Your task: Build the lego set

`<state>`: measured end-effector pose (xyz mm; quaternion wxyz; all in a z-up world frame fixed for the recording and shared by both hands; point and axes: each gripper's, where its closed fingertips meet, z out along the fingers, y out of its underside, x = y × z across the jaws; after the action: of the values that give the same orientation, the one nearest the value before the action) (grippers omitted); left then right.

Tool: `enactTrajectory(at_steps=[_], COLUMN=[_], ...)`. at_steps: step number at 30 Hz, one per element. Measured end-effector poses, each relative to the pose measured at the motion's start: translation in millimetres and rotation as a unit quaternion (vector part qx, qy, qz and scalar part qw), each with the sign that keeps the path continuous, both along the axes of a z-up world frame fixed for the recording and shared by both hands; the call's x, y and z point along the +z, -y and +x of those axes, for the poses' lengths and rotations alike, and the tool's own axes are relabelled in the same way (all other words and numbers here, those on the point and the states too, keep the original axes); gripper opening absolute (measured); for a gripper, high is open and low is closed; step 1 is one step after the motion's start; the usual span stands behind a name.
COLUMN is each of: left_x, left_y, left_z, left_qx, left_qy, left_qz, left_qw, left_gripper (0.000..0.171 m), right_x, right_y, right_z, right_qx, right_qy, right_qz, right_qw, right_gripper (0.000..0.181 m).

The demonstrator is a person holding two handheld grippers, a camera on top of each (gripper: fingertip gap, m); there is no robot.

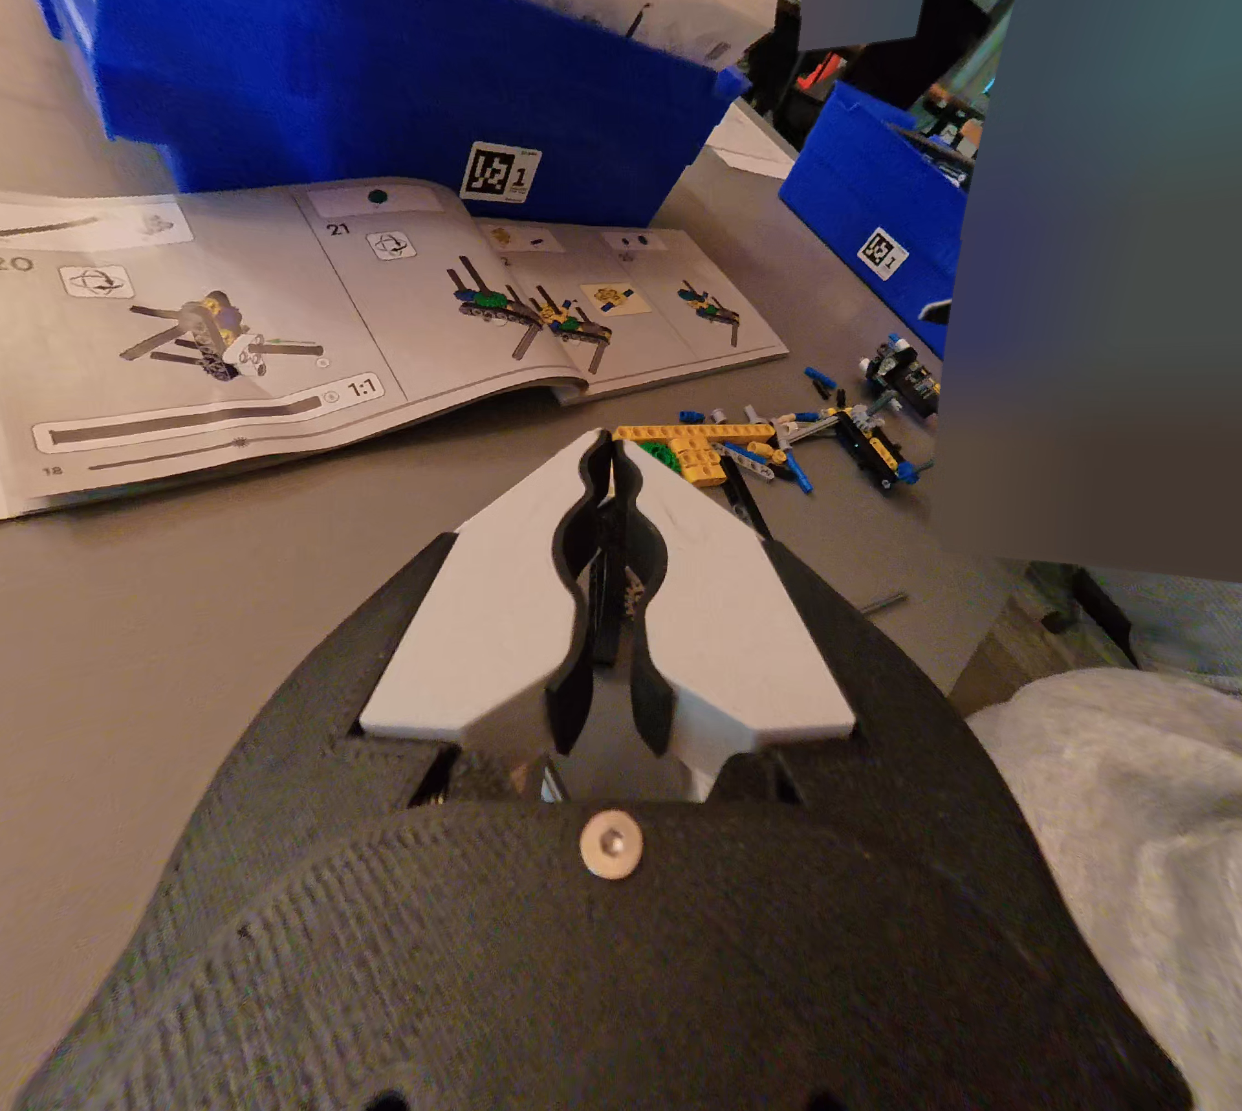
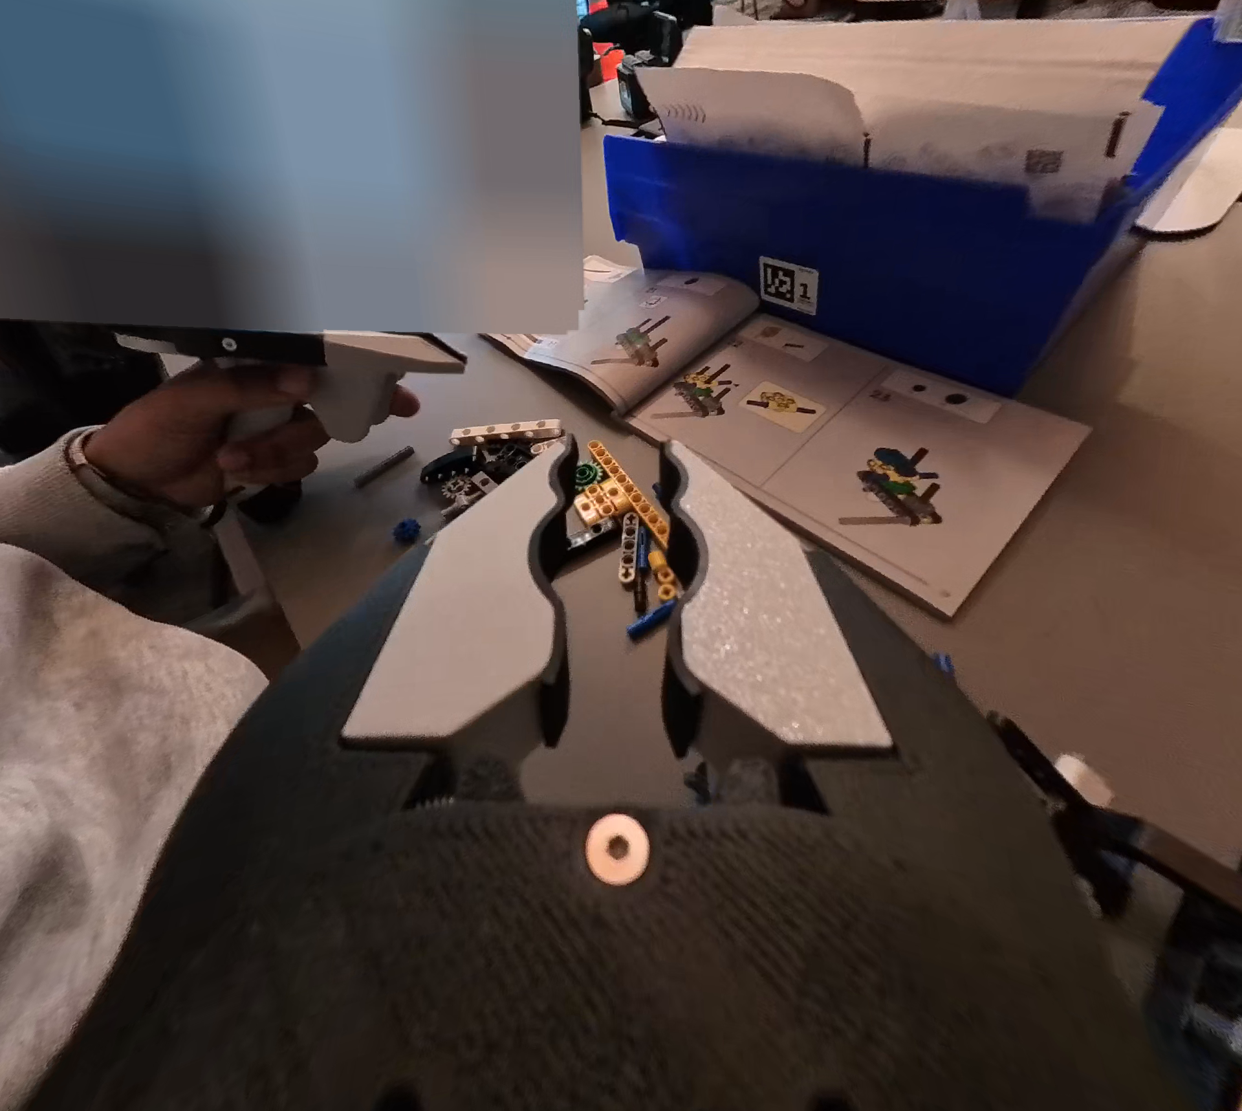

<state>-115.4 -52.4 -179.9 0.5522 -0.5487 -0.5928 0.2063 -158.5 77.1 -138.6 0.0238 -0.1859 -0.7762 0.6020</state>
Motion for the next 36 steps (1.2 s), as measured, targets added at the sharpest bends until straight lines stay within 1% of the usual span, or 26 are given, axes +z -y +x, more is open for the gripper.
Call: enactTrajectory(at_steps=[6, 11, 14, 16, 19, 21, 25, 29, 34, 36], left_x=[8.5, 8.1, 8.5, 7.9, 7.3, 7.7, 8.4, 9.2, 10.0, 10.0], left_y=[-1.3, -6.7, -8.2, -8.5, -11.0, -10.3, -6.4, -1.2, -0.1, -0.9], left_z=[2.4, 7.7, 12.4, 15.5, 18.2, 18.4, 18.7, 18.8, 19.2, 19.3], left_qx=[0.010, 0.011, 0.014, 0.014, 0.000, -0.005, -0.010, -0.012, -0.007, -0.007], left_qy=[-0.016, -0.018, -0.022, -0.024, -0.027, -0.027, -0.027, -0.026, -0.031, -0.031], left_qz=[-0.011, -0.028, -0.029, -0.025, -0.009, 0.007, 0.049, 0.091, 0.077, 0.071], left_qw=[1.000, 0.999, 0.999, 0.999, 1.000, 1.000, 0.998, 0.995, 0.997, 0.997], left_gripper=[0.000, 0.000, 0.000, 0.000, 0.000, 0.000, 0.000, 0.000, 0.000, 0.000], right_x=[7.7, 7.4, -4.5, -16.9, -40.6, -52.8, -76.3, -88.5, -95.4, -95.9], right_y=[-21.3, -38.9, -41.2, -40.6, -30.9, -22.0, -9.6, -2.3, -1.3, -1.0], right_z=[-1.1, 3.7, 14.4, 23.9, 46.2, 61.1, 78.7, 84.8, 84.3, 82.8], right_qx=[-0.022, -0.025, -0.005, 0.009, 0.059, 0.088, 0.123, 0.137, 0.144, 0.143], right_qy=[-0.017, -0.019, -0.006, 0.003, 0.048, 0.063, 0.034, 0.019, 0.009, 0.008], right_qz=[-0.003, -0.003, 0.012, 0.037, 0.085, 0.110, 0.179, 0.211, 0.237, 0.240], right_qw=[1.000, 0.999, 1.000, 0.999, 0.994, 0.988, 0.975, 0.968, 0.961, 0.960], right_gripper=[0.023, 0.023, 0.024, 0.023, 0.024, 0.025, 0.024, 0.025, 0.025, 0.021])
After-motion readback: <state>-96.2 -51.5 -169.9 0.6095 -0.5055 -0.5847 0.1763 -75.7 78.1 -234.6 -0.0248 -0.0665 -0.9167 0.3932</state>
